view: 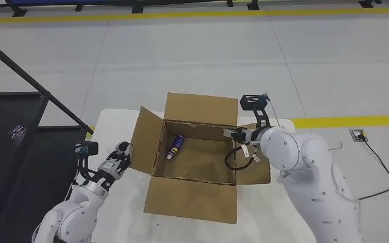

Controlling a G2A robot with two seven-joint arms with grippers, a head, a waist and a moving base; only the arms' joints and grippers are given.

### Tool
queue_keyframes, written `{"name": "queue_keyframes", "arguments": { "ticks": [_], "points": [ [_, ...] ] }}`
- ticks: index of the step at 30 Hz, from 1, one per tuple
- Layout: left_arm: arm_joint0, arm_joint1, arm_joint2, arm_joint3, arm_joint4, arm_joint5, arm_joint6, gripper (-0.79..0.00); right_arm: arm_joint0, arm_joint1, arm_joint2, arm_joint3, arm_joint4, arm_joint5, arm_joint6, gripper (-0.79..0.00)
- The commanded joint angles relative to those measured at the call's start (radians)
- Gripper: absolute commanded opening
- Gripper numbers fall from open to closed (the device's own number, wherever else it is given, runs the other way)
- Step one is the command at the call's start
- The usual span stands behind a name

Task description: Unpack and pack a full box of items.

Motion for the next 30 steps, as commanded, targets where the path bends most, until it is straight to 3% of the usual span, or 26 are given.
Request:
{"name": "queue_keyframes", "arguments": {
  "ticks": [1,5,8,9,11,16,23,30],
  "points": [
    [0.011,0.001,-0.011,-0.007,-0.010,-0.002,-0.003,-0.785,0.000,0.000,0.000,0.000,0.000,-0.001,0.000,0.000],
    [0.021,0.004,-0.023,-0.016,-0.041,-0.015,-0.020,-0.785,0.000,0.000,0.000,0.000,0.000,-0.001,0.000,0.000],
    [0.023,0.006,-0.029,-0.019,-0.050,-0.025,-0.032,-0.785,-0.004,-0.005,-0.034,0.043,0.019,-0.060,-0.042,0.000],
    [0.022,0.007,-0.030,-0.020,-0.051,-0.026,-0.035,-0.637,0.010,-0.009,-0.052,0.066,0.030,-0.075,-0.051,0.000],
    [0.017,0.008,-0.035,-0.021,-0.058,-0.021,-0.037,0.000,0.053,-0.020,-0.102,0.125,0.041,-0.093,-0.059,0.000],
    [-0.006,0.011,-0.059,-0.011,-0.071,0.021,-0.025,0.000,0.202,-0.067,-0.262,0.317,0.050,-0.113,-0.050,0.000],
    [-0.028,0.014,-0.071,0.013,-0.073,0.052,-0.027,0.000,0.385,-0.175,-0.488,0.610,0.125,-0.140,-0.101,0.000],
    [-0.043,0.018,-0.059,0.029,-0.060,0.054,-0.045,0.000,0.476,-0.282,-0.603,0.825,0.208,-0.142,-0.212,0.000]
  ]
}}
